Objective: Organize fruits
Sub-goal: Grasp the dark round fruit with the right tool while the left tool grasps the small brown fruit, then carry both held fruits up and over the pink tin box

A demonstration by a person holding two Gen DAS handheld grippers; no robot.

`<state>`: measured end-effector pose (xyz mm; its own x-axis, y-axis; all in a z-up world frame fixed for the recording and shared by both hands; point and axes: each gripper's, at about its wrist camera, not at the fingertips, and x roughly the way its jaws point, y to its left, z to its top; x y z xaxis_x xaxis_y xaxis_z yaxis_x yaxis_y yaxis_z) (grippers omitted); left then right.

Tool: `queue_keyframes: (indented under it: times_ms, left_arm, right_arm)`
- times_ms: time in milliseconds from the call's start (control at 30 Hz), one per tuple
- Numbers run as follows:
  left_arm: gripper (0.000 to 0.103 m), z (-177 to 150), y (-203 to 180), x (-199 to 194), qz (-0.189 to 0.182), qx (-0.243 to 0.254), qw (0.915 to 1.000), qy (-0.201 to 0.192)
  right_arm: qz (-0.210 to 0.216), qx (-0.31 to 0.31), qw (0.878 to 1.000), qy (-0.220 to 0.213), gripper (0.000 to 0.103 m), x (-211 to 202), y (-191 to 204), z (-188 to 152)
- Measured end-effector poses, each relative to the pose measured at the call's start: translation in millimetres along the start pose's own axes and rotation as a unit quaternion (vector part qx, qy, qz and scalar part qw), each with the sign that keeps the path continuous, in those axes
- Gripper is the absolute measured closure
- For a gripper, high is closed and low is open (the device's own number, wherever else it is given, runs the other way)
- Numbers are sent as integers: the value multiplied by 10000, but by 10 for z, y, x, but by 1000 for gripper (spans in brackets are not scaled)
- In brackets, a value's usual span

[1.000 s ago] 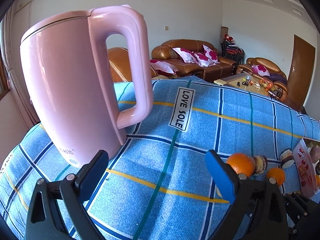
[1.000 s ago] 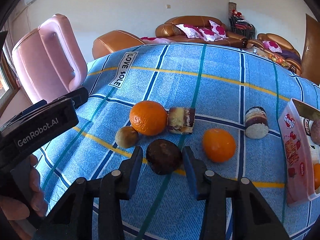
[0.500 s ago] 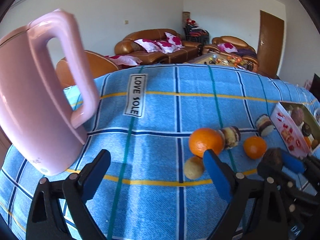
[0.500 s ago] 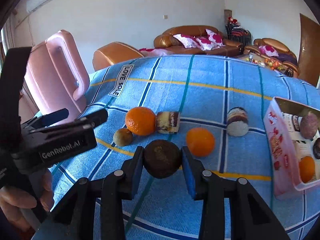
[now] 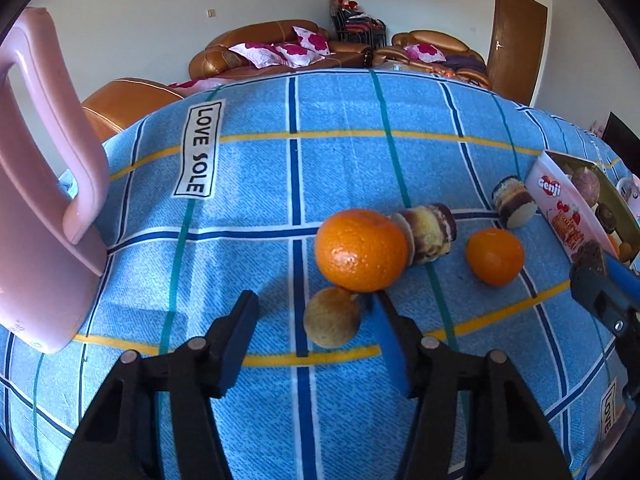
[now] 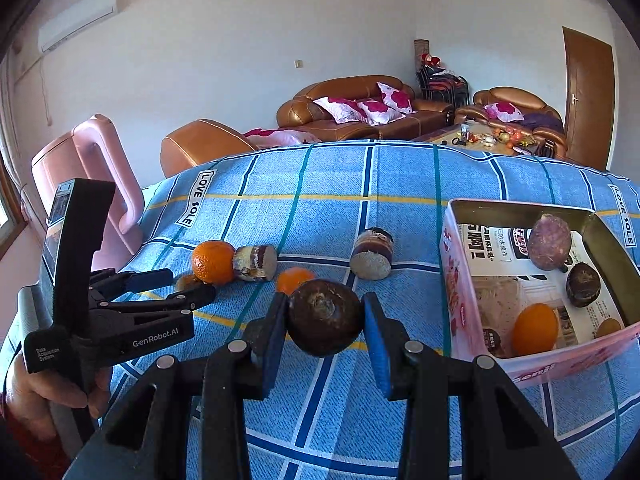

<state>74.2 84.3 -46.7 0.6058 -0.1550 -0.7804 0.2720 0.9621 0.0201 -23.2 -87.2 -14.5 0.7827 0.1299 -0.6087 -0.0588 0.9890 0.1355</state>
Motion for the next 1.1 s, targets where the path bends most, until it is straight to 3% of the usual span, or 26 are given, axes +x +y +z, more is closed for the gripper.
queue_keyframes:
  times_ms: [67,100,133,167,333,433,633,833,1100]
  left_arm:
    - [49,-3,15,-16,-31,-40,10000,-17]
    - [56,-6,21,-30,-62,-47,10000,-39]
    - [73,-14,27,-36,-144,-26,9999,-52]
    - [75,-28,15,-37,-248,10,9997,-8]
    - [76,-54,47,-113,-307,-84,9995,-79]
    - [76,-69,145,-208,-195,-327,9987,-344]
    - [76,-116,311,-548,92,-947,9845,-1474]
    - [76,-152,130,-703,492,-809,9759,-1967]
    - [76,-168,-153,-787,827,-548,9738,-2048]
  right_arm:
    - [39,17,10000,9,63,0,1,-14]
    - [42,26,10000,13,63,4,3,-12]
    - [39,32,10000,12,63,-4,-6,-22]
    - [40,42,10000,9,63,-5,-7,-27]
    - [38,136,9999,-38,63,-20,-53,-30]
    - [31,155,9998,-152,63,-53,-67,-22]
    - [-130,94,9969,-771,63,-256,-100,24]
    - [-522,-101,9921,-1132,63,-344,-119,45]
    - [-578,-310,9913,-1137,63,-323,-48,14]
